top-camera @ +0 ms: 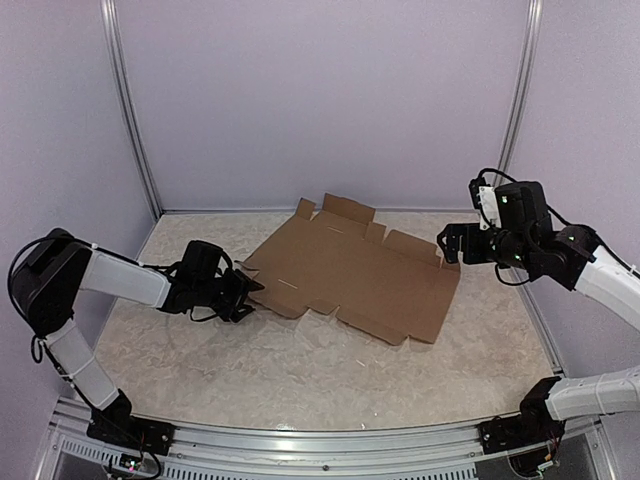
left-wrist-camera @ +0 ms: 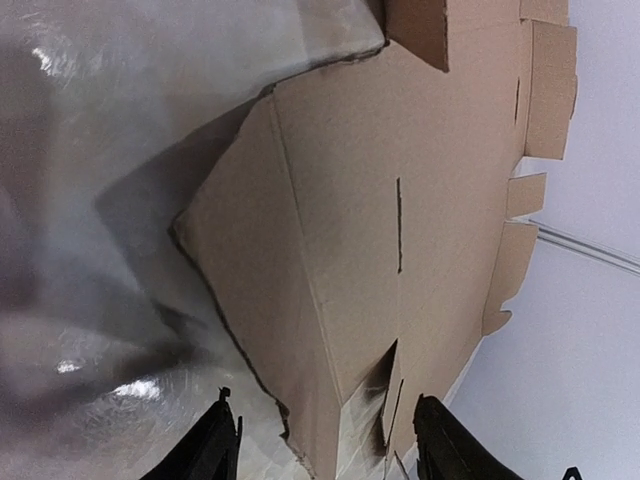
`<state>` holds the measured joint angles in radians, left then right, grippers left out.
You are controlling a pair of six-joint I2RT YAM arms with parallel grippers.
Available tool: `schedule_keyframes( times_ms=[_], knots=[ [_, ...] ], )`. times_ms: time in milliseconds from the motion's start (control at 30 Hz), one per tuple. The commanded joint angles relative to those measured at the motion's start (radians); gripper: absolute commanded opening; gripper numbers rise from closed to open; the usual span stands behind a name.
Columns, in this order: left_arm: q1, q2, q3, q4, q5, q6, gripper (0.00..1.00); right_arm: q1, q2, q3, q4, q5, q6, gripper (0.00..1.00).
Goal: Fold the paper box
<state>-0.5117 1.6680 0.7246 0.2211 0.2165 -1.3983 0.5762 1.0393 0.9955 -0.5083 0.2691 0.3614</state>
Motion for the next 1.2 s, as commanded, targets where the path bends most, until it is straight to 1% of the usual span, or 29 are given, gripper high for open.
schedule_keyframes(
  times_ms=[0, 300, 400, 500, 633, 767, 967, 1167],
  knots=[
    [0.003, 0.033, 0.045, 0.034, 0.007, -0.014, 0.55, 0.01, -0.016, -0.014, -0.017, 0.018, 0.007, 1.0],
    [0.012, 0.052, 0.047, 0.008, -0.014, 0.006, 0.3, 0.01, -0.015, -0.018, -0.013, 0.021, 0.001, 1.0],
    [0.013, 0.05, 0.048, -0.001, -0.019, 0.014, 0.25, 0.01, -0.013, -0.016, -0.01, 0.021, 0.0, 1.0],
    [0.013, 0.054, 0.05, -0.01, -0.025, 0.023, 0.17, 0.01, -0.01, -0.015, -0.009, 0.019, -0.001, 1.0],
    [0.015, 0.058, 0.044, -0.006, -0.023, 0.037, 0.1, 0.01, -0.007, -0.018, -0.007, 0.016, 0.001, 0.99],
    [0.017, 0.055, 0.045, -0.024, -0.019, 0.057, 0.0, 0.01, -0.008, -0.015, -0.008, 0.015, 0.0, 1.0],
    [0.029, 0.022, 0.05, -0.08, -0.006, 0.115, 0.0, 0.01, 0.001, -0.001, -0.014, 0.013, 0.001, 1.0],
    [0.072, -0.02, 0.059, -0.15, 0.104, 0.24, 0.0, 0.01, -0.002, 0.015, -0.004, -0.003, -0.017, 1.0]
  ],
)
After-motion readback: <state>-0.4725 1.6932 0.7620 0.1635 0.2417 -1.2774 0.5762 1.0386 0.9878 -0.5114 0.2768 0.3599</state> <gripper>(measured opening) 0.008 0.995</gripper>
